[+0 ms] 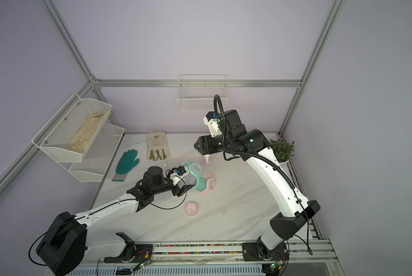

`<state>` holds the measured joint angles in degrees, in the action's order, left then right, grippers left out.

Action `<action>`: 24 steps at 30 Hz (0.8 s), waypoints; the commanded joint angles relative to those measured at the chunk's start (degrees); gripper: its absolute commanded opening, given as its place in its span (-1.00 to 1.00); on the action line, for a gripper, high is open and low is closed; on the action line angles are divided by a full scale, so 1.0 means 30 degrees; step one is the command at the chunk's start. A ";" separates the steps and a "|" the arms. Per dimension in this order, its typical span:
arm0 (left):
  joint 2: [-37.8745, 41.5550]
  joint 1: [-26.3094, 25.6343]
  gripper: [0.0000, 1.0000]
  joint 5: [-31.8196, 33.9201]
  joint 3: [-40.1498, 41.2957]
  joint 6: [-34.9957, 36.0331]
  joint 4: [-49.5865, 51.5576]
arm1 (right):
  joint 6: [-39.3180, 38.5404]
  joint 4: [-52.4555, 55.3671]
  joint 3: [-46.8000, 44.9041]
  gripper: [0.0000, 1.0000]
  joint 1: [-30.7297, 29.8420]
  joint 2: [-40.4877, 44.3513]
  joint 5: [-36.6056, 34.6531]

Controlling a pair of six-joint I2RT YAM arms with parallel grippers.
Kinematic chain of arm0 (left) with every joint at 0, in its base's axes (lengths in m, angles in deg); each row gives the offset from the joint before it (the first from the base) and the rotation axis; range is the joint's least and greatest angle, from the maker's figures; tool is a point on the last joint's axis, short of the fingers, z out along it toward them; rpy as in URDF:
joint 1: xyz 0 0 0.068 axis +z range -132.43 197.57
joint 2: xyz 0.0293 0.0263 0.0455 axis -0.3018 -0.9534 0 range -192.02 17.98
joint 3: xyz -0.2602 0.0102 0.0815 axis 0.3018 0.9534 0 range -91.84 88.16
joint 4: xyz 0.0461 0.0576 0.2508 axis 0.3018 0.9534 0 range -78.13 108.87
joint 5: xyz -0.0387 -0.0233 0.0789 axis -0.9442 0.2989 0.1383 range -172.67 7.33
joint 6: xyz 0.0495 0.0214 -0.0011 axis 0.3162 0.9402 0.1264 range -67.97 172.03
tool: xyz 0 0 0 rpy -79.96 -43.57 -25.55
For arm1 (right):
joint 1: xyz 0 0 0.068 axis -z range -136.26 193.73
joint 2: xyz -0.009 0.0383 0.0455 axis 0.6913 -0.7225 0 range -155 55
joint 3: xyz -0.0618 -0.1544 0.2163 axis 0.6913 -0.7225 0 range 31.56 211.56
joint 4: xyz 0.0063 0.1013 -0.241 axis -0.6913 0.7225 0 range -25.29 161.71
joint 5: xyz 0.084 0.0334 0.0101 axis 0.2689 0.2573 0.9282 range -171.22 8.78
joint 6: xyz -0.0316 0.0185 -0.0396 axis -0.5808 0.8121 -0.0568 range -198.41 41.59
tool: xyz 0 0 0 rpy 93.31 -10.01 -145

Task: Assemble the baby bottles
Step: Close the nipple on the baby bottle.

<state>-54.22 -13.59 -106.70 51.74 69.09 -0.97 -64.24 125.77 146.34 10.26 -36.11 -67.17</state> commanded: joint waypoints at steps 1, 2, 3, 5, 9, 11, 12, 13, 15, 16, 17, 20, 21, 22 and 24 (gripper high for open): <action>-0.0150 -0.0015 -1.00 -0.0895 -0.0899 -0.0396 -0.1880 | -0.0032 -0.0532 -0.0203 -0.03 -0.0092 0.0222 0.0576; -0.0281 -0.0015 -1.00 -0.0899 -0.0976 -0.0439 -0.1930 | -0.0029 -0.0591 -0.0255 -0.03 -0.0119 0.0237 0.0621; -0.0413 -0.0015 -1.00 -0.0896 -0.1083 -0.0441 -0.1933 | -0.0004 -0.0634 -0.0266 -0.03 -0.0123 0.0252 0.0658; -0.0651 -0.0014 -1.00 -0.0798 -0.1214 -0.0468 -0.1963 | 0.0023 -0.0634 -0.0263 -0.03 -0.0136 0.0239 0.0665; -0.1047 -0.0013 -1.00 -0.0548 -0.1328 -0.0442 -0.2009 | 0.0096 -0.0667 -0.0160 -0.03 -0.0201 0.0365 0.0910; -0.1160 -0.0015 -1.00 -0.0522 -0.1335 -0.0437 -0.2046 | 0.0104 -0.0608 -0.0046 -0.03 -0.0238 0.0432 0.0893; -0.1223 -0.0017 -1.00 -0.0493 -0.1335 -0.0432 -0.2047 | 0.0109 -0.0575 -0.0003 -0.03 -0.0266 0.0448 0.0908; -0.1274 -0.0015 -1.00 -0.0468 -0.1335 -0.0433 -0.2050 | 0.0117 -0.0577 0.0000 -0.03 -0.0268 0.0471 0.0958; -0.1361 -0.0015 -1.00 -0.0398 -0.1334 -0.0428 -0.2081 | 0.0139 -0.0599 -0.0027 -0.02 -0.0268 0.0493 0.1072; -0.1404 -0.0014 -1.00 -0.0379 -0.1335 -0.0420 -0.2160 | 0.0137 -0.0613 -0.0051 -0.03 -0.0296 0.0541 0.1133; -0.1420 -0.0010 -1.00 -0.0369 -0.1320 -0.0427 -0.2187 | 0.0187 -0.0618 -0.0103 -0.03 -0.0297 0.0546 0.1163; -0.1508 -0.0029 -1.00 -0.0208 -0.1413 -0.0441 -0.2280 | 0.0170 -0.0577 -0.0189 -0.03 -0.0326 0.0546 0.1193; -0.1555 -0.0014 -1.00 -0.0146 -0.1445 -0.0435 -0.2296 | 0.0168 -0.0538 -0.0219 -0.03 -0.0326 0.0546 0.1178; -0.1581 -0.0015 -1.00 -0.0057 -0.1467 -0.0442 -0.2299 | 0.0183 -0.0547 -0.0256 -0.03 -0.0326 0.0574 0.1153; -0.1659 -0.0015 -1.00 0.0041 -0.1510 -0.0411 -0.2327 | 0.0153 -0.0492 -0.0292 -0.03 -0.0319 0.0612 0.1101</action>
<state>-59.07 -13.59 -106.94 51.63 68.54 -4.38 -63.91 125.20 145.49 9.67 -36.07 -64.66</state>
